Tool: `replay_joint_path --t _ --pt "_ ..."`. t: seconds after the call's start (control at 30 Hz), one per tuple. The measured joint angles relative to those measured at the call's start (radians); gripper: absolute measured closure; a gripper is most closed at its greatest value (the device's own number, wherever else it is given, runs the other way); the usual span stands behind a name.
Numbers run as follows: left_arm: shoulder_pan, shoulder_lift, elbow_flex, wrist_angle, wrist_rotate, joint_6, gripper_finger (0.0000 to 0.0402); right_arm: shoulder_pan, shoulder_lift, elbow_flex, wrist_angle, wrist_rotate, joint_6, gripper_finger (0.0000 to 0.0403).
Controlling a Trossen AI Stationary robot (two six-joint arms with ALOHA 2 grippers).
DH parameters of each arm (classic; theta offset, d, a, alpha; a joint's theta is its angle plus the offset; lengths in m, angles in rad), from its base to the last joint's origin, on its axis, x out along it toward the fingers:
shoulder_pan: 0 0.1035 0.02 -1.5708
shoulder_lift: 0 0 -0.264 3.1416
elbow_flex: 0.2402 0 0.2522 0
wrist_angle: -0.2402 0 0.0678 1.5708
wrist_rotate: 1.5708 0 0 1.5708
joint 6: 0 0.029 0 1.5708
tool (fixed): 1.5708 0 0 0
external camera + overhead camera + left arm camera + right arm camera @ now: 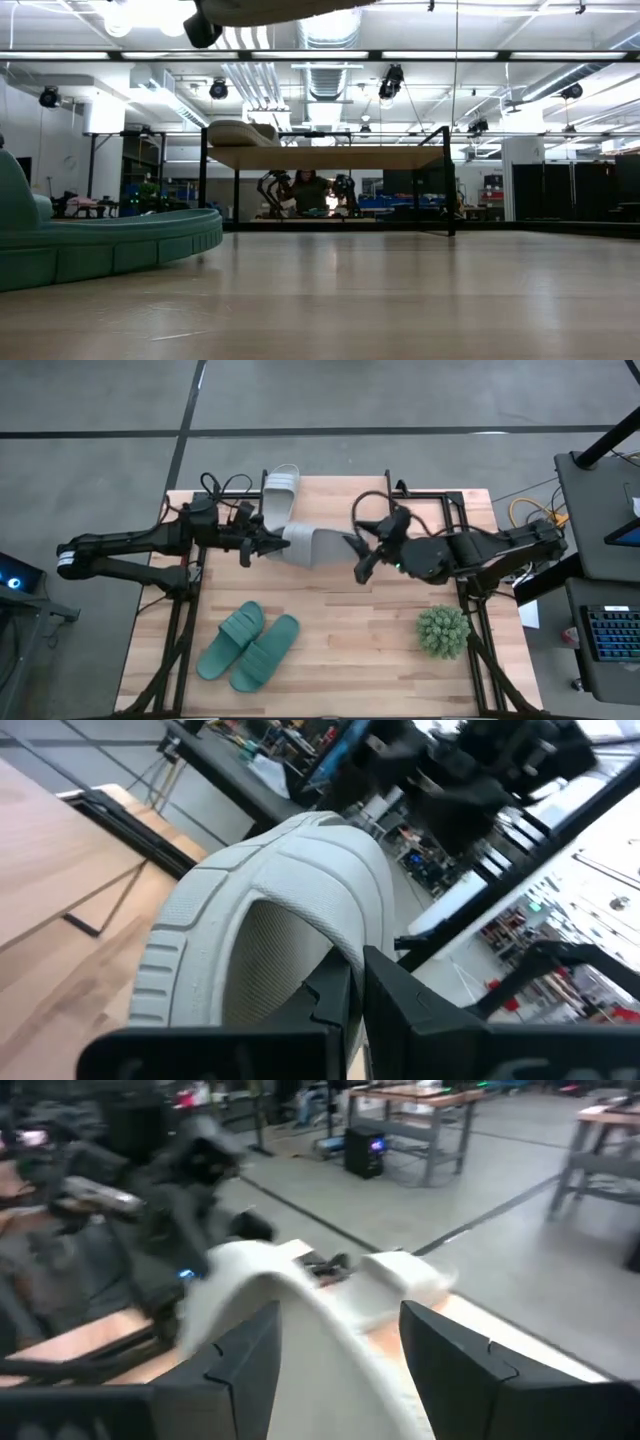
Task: Pick and place slides into the shelf
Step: Put the gray slide on the shelf
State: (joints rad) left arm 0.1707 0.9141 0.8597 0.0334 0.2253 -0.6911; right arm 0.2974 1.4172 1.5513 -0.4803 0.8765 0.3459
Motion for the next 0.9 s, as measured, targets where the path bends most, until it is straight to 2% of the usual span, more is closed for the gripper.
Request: replay_joint_path --t 0.1,0.2,0.57,0.9 --pt "0.000 -0.005 0.005 -0.012 0.034 -0.002 0.0402 0.000 -0.028 0.000 -0.032 0.071 0.018 0.0207" --pt "0.000 -0.005 0.022 -0.059 0.063 -0.006 0.0402 0.000 -0.055 0.000 -0.040 0.094 0.020 0.0207" --pt "0.000 0.003 0.086 -0.114 0.100 0.029 0.0402 0.000 -0.076 -0.001 -0.066 0.094 0.027 0.0209" --pt "0.000 0.069 0.264 -0.304 0.108 0.160 0.0401 0.000 -0.072 -0.001 -0.192 0.092 0.197 0.0209"
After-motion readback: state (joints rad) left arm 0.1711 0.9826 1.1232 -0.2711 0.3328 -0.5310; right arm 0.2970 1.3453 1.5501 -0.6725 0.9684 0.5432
